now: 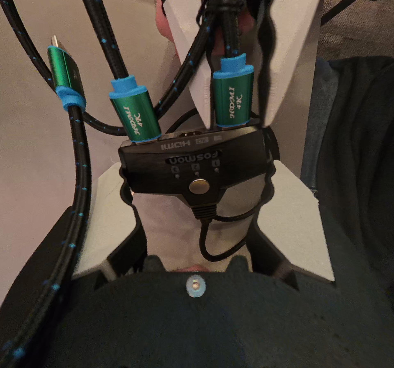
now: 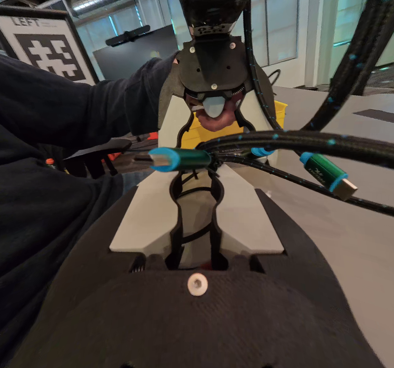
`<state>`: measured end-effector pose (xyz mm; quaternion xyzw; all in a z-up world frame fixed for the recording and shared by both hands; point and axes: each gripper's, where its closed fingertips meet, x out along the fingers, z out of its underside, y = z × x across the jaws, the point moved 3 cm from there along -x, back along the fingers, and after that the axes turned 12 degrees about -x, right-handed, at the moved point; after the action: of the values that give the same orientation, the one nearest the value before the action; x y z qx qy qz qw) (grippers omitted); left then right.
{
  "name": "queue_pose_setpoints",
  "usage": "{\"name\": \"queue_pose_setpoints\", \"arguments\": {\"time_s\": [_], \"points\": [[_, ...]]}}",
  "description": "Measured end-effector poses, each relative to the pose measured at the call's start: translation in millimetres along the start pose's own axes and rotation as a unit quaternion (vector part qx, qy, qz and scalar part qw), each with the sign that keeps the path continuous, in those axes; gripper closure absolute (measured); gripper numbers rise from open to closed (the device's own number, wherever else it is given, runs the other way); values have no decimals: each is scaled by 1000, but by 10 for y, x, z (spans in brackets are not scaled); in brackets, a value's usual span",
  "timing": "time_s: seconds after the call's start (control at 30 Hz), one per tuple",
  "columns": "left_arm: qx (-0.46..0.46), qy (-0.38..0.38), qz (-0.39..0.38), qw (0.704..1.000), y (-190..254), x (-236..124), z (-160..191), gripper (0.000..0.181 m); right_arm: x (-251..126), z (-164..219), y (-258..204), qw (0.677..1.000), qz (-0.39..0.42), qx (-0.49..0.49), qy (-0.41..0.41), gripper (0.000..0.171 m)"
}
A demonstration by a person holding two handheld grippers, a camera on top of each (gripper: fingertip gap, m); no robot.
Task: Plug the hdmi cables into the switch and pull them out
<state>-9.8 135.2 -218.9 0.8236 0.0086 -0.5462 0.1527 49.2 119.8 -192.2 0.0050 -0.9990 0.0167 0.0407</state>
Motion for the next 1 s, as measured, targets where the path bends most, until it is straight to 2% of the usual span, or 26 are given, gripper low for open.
{"name": "queue_pose_setpoints", "arguments": {"time_s": [0.2, 0.33, 0.47, 0.57, 0.93, 1.0], "points": [[13, -20, -19, 1000, -4, 19, 5, 62, 2, 25, -3, 1000, 2, -6, -10, 154], [5, 7, -36, 999, 2, -16, -33, 62, -14, -12, 2, 1000, 6, -2, 4, 154], [1, 39, -69, 997, 39, 2, -111, 35, -9, -21, 40, 1000, 25, 4, 12, 154], [0, 31, -105, 994, -24, 60, -110, 35, 5, -50, -1, 1000, 17, 2, 24, 154], [4, -9, -74, 997, 7, 176, -58, 40, 35, -11, -36, 999, 30, -33, -3, 153], [7, -7, -64, 998, 18, 172, -59, 48, 25, -4, -26, 998, 35, -41, -10, 153]]}}
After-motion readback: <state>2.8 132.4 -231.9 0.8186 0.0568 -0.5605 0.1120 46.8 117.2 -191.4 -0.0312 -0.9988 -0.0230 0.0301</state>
